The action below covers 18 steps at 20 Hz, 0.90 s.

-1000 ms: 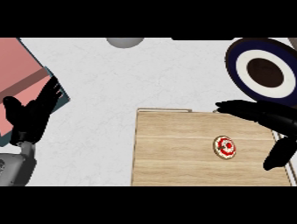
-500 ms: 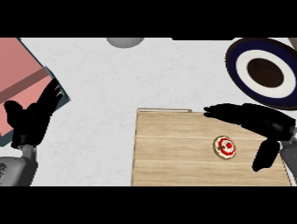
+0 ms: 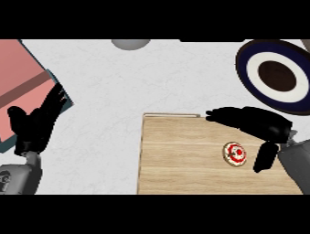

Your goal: Pick the cupcake from the tray and place it in the plate

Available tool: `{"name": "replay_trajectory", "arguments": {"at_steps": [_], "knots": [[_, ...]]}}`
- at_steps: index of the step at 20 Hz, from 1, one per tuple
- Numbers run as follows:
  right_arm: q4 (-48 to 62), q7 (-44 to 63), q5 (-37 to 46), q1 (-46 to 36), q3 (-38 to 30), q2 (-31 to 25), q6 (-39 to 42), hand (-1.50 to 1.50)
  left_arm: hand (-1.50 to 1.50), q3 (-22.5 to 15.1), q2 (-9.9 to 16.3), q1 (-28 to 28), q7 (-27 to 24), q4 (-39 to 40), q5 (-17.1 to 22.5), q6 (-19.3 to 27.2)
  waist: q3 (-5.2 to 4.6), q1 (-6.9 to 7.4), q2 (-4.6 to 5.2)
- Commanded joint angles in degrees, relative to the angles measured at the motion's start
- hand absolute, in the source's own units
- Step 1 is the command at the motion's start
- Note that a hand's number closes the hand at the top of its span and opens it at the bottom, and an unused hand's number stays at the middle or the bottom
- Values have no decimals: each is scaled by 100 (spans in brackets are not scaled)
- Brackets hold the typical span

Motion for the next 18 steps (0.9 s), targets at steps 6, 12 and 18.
{"name": "replay_trajectory", "arguments": {"at_steps": [6, 12, 18], "knots": [[113, -632, 605, 16, 573, 132, 100, 150, 0, 67, -170, -22, 87, -32, -126, -36, 0, 10, 3], [-314, -486, 428, 255, 459, 344, 119, 150, 0, 233, -92, 202, -241, 110, -76, -280, -2, -10, -3], [-420, -713, 471, 588, 56, 224, -761, 150, 0, 91, -393, -145, -137, 287, -362, -6, 1, -32, 0]]}}
